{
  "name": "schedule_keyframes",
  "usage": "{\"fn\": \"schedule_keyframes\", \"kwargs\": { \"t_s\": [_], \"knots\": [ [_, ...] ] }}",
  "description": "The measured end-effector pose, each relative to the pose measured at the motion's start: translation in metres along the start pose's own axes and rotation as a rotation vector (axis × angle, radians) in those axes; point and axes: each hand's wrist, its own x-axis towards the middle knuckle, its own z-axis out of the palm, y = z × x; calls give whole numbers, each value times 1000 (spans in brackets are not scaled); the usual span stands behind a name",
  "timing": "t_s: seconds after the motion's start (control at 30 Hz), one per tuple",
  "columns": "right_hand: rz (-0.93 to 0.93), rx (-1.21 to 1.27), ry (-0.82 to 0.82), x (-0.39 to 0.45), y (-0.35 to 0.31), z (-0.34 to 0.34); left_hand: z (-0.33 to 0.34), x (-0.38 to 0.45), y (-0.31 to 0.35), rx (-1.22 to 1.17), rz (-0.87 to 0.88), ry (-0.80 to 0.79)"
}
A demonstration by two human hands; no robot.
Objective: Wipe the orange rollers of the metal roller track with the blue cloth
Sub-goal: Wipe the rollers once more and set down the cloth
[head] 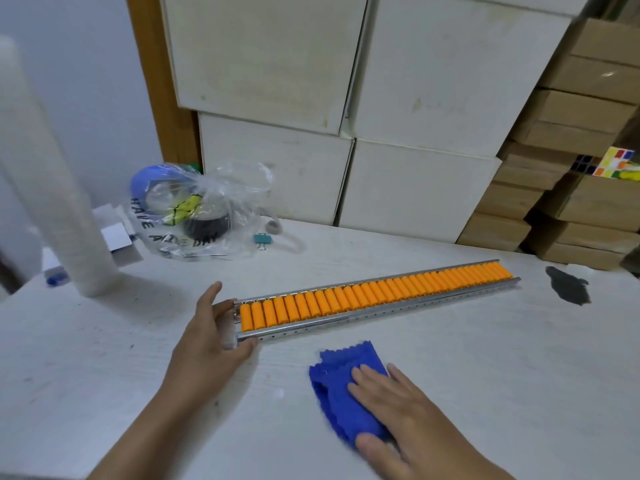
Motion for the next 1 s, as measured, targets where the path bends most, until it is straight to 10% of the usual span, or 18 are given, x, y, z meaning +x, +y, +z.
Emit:
{"fn": "schedule_keyframes", "kwargs": {
  "t_s": [0.17, 0.5, 1.0],
  "knots": [
    [-68, 216, 234, 39, -39, -21, 0, -1, 1, 5, -22, -5],
    [-339, -82, 171, 147, -59, 10, -4, 1, 0, -75, -20, -50],
    [542, -111, 430, 11, 265, -99, 1, -2, 5, -100, -39, 22]
  ]
}}
